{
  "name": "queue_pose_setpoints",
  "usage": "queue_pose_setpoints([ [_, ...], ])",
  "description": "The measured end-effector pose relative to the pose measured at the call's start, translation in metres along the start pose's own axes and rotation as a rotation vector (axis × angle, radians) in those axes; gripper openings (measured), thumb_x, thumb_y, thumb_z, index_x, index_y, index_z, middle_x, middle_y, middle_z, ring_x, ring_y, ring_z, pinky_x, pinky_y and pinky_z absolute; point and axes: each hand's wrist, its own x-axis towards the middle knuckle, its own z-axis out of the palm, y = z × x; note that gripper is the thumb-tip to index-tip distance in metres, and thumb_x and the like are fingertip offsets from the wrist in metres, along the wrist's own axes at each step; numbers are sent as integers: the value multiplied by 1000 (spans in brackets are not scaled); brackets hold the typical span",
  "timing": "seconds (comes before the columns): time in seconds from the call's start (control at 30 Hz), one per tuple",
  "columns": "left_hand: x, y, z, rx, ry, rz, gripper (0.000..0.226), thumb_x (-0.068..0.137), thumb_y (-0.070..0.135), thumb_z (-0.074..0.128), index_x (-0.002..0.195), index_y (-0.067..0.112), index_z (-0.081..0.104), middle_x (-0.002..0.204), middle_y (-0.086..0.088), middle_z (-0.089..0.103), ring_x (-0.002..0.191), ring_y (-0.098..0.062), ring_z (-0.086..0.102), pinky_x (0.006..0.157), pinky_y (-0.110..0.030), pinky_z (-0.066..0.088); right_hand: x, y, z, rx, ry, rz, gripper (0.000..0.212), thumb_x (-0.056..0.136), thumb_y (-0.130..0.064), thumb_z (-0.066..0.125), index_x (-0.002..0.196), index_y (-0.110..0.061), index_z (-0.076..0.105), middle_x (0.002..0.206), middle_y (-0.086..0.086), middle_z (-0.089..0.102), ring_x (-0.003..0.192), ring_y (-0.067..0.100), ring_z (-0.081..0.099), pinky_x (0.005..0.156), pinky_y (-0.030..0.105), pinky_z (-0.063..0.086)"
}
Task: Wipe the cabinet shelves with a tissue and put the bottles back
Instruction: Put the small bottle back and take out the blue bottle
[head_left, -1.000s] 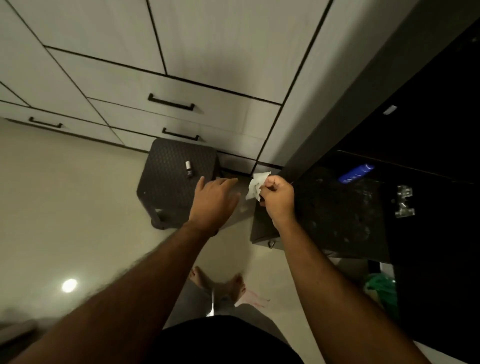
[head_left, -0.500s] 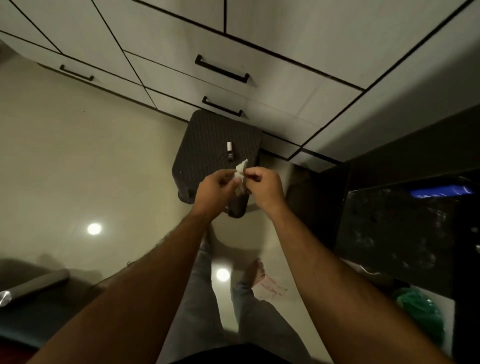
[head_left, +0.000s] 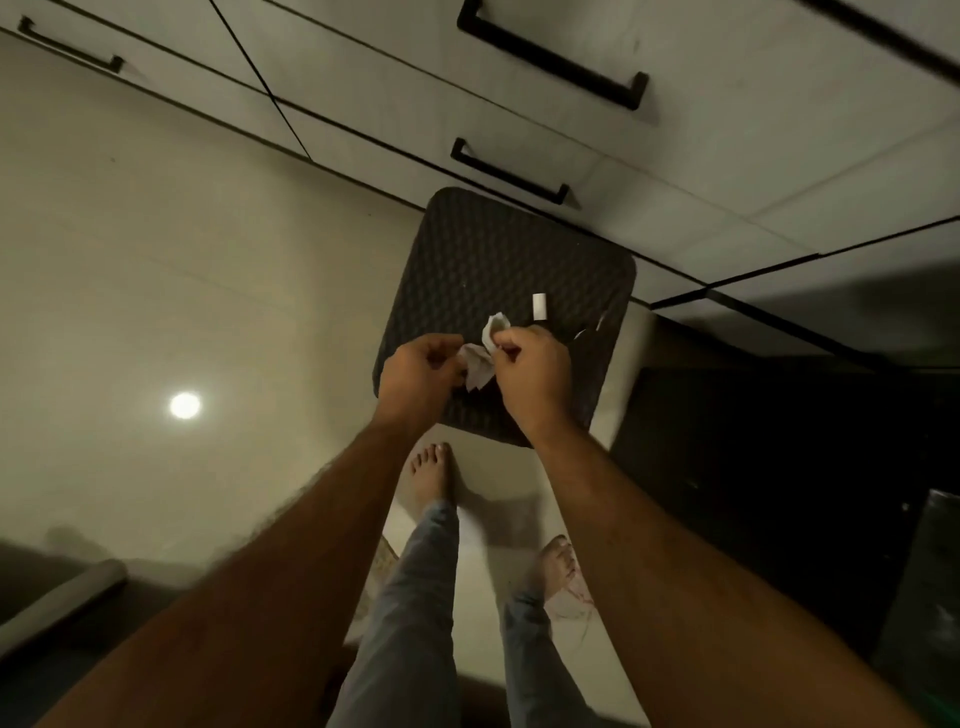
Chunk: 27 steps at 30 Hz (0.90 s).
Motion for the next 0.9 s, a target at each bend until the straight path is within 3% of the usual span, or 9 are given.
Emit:
queue_pose_setpoints([
  [0.23, 29, -11, -2, 74, 108, 47, 23, 93, 24, 64, 115, 21, 67, 92, 9, 68, 78, -4, 67, 71, -29, 59, 22, -4, 18, -99, -41, -36, 23, 94, -16, 61, 114, -12, 70, 107, 8, 66, 98, 21, 62, 88, 34, 51],
  [0.4, 23, 16, 10, 71, 124, 147, 14, 93, 25, 63, 105, 27, 68, 87, 16, 67, 75, -2, 67, 70, -34, 61, 23, 9, -10, -5, 104, 61, 12, 91, -16, 64, 102, -15, 71, 104, 2, 67, 93, 12, 61, 81, 24, 50],
  [0.5, 22, 35, 32, 84, 58, 209, 17, 95, 21, 61, 110, 19, 69, 94, 6, 69, 78, -6, 67, 73, -35, 61, 32, 31, -27, -1, 149, 214, 15, 93, -13, 61, 104, -15, 71, 105, 1, 69, 96, 12, 63, 85, 24, 51],
  [0.63, 25, 53, 61, 215, 9, 275, 20, 95, 14, 58, 111, 11, 69, 104, -6, 71, 88, -15, 67, 82, -37, 58, 45, 49, -33, -30, 91, 317, 19, 95, -13, 58, 108, -14, 71, 110, 4, 69, 100, 17, 63, 88, 21, 46],
  [0.77, 34, 60, 76, 381, -16, 207, 23, 96, 14, 56, 115, 8, 69, 113, -10, 69, 102, -23, 65, 93, -37, 52, 52, 51, -34, 20, 73, 358, 19, 95, -13, 57, 108, -14, 70, 107, 6, 70, 94, 22, 66, 90, 36, 54],
  [0.9, 44, 57, 78, 446, 14, 113, 24, 100, 12, 46, 106, 6, 69, 106, -12, 69, 96, -24, 64, 88, -36, 52, 55, 47, -31, 28, -38, 294, 20, 96, -15, 56, 108, -13, 72, 106, 5, 70, 94, 19, 64, 88, 31, 52],
])
